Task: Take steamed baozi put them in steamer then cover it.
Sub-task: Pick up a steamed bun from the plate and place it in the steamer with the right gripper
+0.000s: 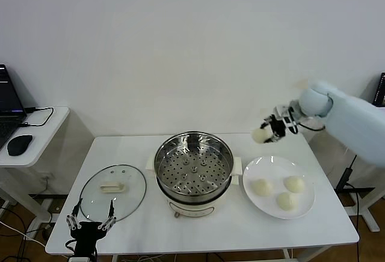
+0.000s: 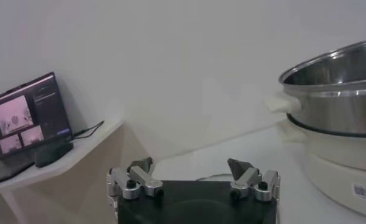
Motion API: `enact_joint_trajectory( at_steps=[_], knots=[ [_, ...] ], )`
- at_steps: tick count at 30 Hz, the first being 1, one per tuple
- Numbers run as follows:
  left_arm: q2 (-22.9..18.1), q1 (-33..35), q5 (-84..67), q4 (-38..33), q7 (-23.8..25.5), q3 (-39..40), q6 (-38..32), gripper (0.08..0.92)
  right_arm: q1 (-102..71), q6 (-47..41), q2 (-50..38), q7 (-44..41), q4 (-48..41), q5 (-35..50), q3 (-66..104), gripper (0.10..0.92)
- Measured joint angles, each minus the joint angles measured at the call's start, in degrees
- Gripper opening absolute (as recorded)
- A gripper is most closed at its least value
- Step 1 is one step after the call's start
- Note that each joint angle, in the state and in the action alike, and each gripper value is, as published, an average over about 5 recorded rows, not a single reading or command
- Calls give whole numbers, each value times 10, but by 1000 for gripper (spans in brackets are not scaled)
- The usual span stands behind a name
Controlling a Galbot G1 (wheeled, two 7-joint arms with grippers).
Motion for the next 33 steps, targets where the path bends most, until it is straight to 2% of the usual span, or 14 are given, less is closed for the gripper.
enact_joint_trajectory(
  at_steps=[7, 15, 33],
  knots=[
    [3, -4, -8, -2, 2, -11, 0, 823, 35, 31, 74, 28, -3, 20, -53, 535],
    [0, -6, -15, -2, 4, -25, 1, 823, 39, 94, 155, 55, -19, 0, -100, 534],
    [-11, -8, -14, -6, 6, -31, 1, 823, -8, 272, 240, 114, -75, -179, -126, 539]
  ],
)
